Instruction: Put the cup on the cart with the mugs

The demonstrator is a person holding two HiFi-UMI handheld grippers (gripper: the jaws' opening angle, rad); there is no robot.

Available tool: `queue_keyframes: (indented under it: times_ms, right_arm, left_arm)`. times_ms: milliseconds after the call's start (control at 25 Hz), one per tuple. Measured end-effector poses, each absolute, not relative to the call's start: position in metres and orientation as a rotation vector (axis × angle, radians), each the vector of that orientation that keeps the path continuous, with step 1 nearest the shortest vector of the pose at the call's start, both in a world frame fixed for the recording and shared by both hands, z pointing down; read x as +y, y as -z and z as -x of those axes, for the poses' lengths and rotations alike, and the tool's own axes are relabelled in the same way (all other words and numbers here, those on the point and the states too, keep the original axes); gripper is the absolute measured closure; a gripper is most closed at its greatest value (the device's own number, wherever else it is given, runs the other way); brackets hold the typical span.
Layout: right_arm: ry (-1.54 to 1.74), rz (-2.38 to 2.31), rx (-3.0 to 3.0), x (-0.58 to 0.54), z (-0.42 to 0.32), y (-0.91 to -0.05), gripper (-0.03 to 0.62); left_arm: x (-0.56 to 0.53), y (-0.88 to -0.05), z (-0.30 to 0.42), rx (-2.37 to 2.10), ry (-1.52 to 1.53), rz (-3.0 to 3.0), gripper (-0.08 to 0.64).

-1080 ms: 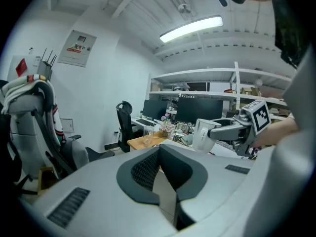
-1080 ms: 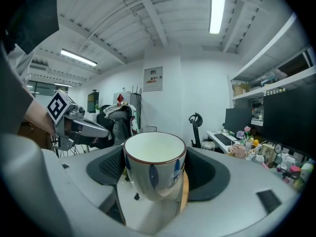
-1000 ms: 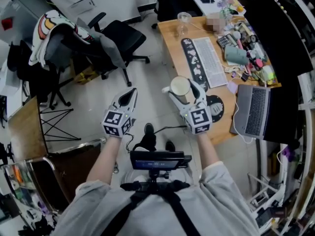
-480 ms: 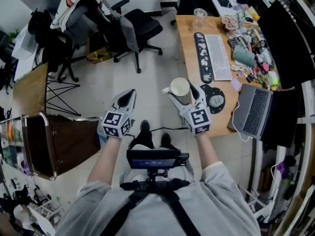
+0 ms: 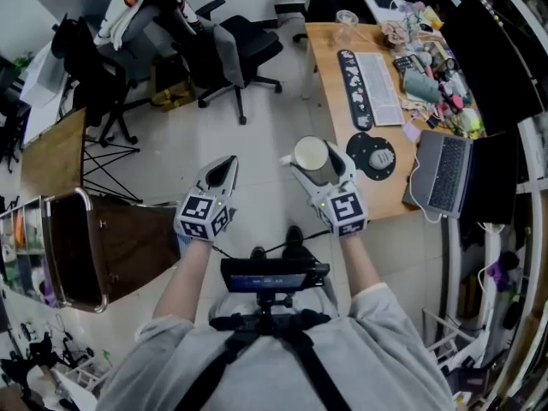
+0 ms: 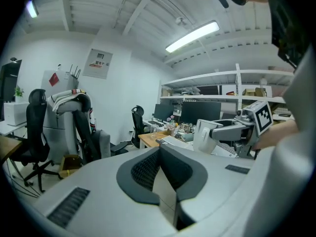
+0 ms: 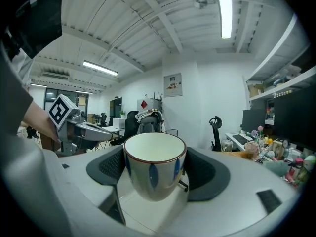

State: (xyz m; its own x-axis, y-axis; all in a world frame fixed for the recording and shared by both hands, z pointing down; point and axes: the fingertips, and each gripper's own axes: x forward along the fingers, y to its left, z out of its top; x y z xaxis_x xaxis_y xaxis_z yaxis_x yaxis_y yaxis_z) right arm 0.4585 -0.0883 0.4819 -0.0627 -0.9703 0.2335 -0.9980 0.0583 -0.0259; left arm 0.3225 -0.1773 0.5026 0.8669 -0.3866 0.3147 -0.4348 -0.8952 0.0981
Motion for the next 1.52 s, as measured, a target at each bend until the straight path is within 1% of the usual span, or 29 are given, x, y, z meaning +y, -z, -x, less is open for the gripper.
queue_keyframes:
  times_ms: [400, 720, 880, 1200, 1520]
  right_arm:
    - [-0.268, -2.127, -2.098, -0.055, -0.375, -0.485, 0.213]
    - [-0.292, -2.094, -2.089, -0.015, -0.353, -0.485, 0.213]
    - [-0.290, -2.024, -2.158, -0.001, -0.338, -0.486, 0.213]
    - [-0.269, -1.793, -2.358, 0.027, -0.280, -0.491, 0.213]
    - [-0.239, -1.464, -2.584, 0.034, -0.187, -0.483, 0.213]
  left_arm:
    - [-0.145, -0.488, -0.254, -0.482, -0.426, -2.943, 0.558]
    - [-0.110, -0.492, -0.221, -0.538, -0.446, -2.929, 0.558]
    - [-0.092, -0.490, -0.202, -0.648, -0.437, -2.918, 0.558]
    - [-0.040, -0.491, -0.131, -0.970, -0.430, -2.820, 0.559]
    - [0.001, -0.483, -0.027, -1.339, -0.402, -2.652, 0.558]
